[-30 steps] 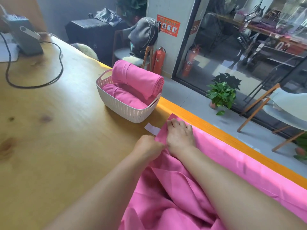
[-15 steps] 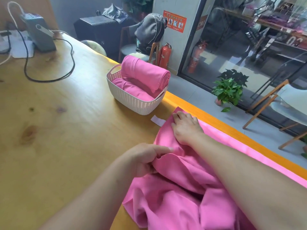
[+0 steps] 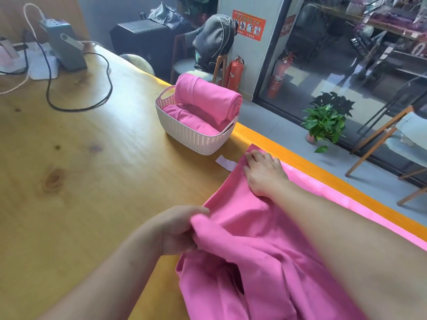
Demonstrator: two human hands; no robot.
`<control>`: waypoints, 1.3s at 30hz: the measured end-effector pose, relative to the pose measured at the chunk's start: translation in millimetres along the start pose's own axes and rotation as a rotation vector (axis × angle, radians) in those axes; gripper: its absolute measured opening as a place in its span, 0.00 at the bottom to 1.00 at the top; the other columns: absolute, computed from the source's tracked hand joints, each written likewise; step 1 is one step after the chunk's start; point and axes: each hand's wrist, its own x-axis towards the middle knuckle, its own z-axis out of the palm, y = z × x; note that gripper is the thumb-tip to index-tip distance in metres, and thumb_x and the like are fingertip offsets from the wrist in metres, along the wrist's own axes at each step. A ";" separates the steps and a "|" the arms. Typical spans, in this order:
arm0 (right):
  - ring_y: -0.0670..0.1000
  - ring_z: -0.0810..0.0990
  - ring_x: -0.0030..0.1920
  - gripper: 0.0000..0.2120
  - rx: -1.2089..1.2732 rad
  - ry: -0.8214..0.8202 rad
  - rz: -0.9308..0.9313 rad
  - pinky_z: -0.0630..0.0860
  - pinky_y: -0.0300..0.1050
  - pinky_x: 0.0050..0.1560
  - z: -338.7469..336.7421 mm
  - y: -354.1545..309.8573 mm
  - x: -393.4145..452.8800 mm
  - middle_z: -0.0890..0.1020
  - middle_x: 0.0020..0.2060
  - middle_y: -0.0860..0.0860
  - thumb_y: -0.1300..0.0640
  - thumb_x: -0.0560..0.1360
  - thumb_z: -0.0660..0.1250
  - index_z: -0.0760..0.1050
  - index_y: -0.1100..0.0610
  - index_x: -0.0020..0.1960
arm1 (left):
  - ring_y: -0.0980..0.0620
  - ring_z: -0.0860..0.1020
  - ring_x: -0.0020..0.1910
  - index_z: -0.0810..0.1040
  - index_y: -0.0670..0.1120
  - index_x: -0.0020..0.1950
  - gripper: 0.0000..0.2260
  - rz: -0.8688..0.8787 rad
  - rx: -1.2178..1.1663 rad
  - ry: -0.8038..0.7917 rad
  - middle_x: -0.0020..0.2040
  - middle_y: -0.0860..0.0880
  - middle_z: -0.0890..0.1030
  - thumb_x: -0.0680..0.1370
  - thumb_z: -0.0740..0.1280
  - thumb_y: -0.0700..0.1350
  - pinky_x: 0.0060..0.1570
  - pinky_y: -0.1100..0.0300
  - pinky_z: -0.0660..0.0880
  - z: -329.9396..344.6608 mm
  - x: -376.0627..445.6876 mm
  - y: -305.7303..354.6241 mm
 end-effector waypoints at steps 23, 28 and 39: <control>0.48 0.78 0.52 0.11 0.471 -0.017 -0.136 0.71 0.43 0.59 -8.4 -37.6 -121.0 0.75 0.52 0.49 0.56 0.79 0.65 0.82 0.51 0.59 | 0.46 0.80 0.37 0.82 0.38 0.53 0.14 0.196 -0.164 -0.069 0.45 0.39 0.81 0.73 0.72 0.45 0.39 0.55 0.77 13.7 -46.0 -24.8; 0.47 0.74 0.57 0.19 0.394 -0.276 -0.173 0.70 0.42 0.63 -8.5 -33.7 -122.4 0.68 0.64 0.47 0.51 0.81 0.63 0.71 0.45 0.72 | 0.47 0.77 0.33 0.79 0.38 0.48 0.05 0.132 -0.150 0.010 0.38 0.40 0.79 0.76 0.67 0.39 0.32 0.58 0.77 31.1 -48.0 -36.8; 0.52 0.71 0.66 0.20 0.198 -0.235 -0.263 0.65 0.45 0.70 3.1 -32.4 -126.5 0.68 0.67 0.47 0.52 0.83 0.59 0.68 0.46 0.75 | 0.49 0.75 0.34 0.77 0.42 0.47 0.08 0.143 -0.017 0.077 0.38 0.46 0.78 0.75 0.69 0.46 0.36 0.57 0.73 15.4 -81.3 -33.8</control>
